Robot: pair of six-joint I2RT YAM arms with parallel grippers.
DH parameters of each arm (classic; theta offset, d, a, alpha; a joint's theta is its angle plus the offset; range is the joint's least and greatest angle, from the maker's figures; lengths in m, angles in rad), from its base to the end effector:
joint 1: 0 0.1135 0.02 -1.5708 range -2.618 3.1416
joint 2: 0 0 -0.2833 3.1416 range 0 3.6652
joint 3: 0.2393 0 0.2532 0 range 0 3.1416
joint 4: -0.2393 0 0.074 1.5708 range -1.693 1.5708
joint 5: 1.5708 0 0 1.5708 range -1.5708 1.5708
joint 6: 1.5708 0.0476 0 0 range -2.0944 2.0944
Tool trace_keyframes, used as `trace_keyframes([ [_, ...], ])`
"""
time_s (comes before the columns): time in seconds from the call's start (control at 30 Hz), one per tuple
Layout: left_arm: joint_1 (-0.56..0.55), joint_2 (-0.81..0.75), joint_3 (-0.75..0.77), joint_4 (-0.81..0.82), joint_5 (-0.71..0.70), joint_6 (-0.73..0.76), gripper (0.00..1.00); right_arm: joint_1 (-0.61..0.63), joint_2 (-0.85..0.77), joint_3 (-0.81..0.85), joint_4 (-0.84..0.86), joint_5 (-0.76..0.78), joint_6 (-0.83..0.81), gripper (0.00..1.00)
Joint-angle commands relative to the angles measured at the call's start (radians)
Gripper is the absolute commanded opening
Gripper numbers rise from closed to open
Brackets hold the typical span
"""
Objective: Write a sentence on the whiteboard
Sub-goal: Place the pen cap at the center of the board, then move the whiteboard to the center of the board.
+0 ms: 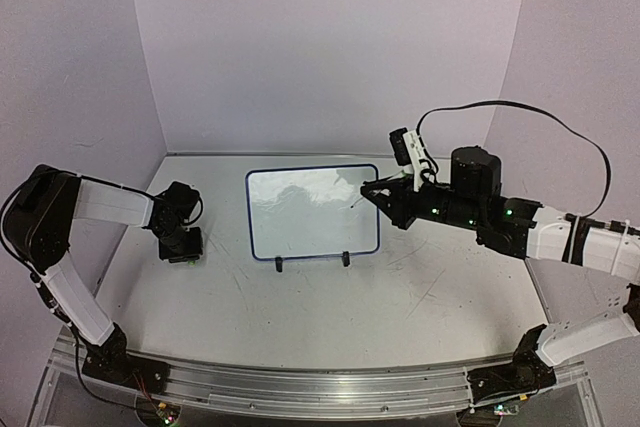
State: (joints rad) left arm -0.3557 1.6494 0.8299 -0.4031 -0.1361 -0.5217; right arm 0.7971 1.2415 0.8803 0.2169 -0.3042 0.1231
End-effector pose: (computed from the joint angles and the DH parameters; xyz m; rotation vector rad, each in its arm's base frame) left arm 0.2791 -0.0968 0.1432 -0.2626 2.7569 -0.0360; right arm 0.1980 0.2230 0.3336 -0.8139 1.6068 0.9312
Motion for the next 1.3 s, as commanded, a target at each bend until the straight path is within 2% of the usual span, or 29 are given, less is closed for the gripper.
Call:
trace_keyframes([
  [0.0, 0.001, -0.093, 0.010, -0.060, -0.048, 0.003, 0.35, 0.001, -0.021, -0.009, 0.038, -0.001, 0.005, 0.00],
  [0.27, 0.003, -0.386, 0.032, -0.058, -0.051, 0.009, 0.52, 0.001, -0.015, 0.005, 0.033, -0.003, 0.026, 0.00],
  [0.37, 0.002, -0.471, 0.031, -0.047, -0.001, 0.006, 0.61, 0.000, -0.021, 0.003, 0.032, 0.007, 0.031, 0.00],
  [0.53, -0.011, -0.571, -0.055, 0.045, 0.168, -0.014, 0.67, 0.001, -0.019, 0.006, 0.031, 0.022, 0.043, 0.00],
  [0.6, -0.064, -0.591, -0.096, 0.074, 0.189, -0.056, 0.71, -0.001, -0.016, 0.010, 0.032, 0.022, 0.049, 0.00],
  [0.77, -0.267, -0.651, -0.217, 0.194, 0.110, -0.165, 0.84, 0.000, -0.017, 0.014, 0.032, 0.027, 0.057, 0.00],
  [0.9, -0.393, -0.587, -0.273, 0.357, 0.115, -0.235, 0.87, 0.000, -0.012, 0.019, 0.032, 0.026, 0.058, 0.00],
  [1.0, -0.503, -0.488, -0.248, 0.392, 0.053, -0.231, 0.87, 0.000, -0.012, 0.023, 0.032, 0.018, 0.063, 0.00],
  [1.17, -0.532, -0.319, -0.211, 0.514, 0.114, -0.236, 0.87, 0.000, -0.022, 0.008, 0.041, 0.014, 0.076, 0.00],
  [1.27, -0.532, -0.204, -0.160, 0.530, 0.117, -0.238, 0.86, 0.000, -0.026, 0.010, 0.042, 0.008, 0.078, 0.00],
])
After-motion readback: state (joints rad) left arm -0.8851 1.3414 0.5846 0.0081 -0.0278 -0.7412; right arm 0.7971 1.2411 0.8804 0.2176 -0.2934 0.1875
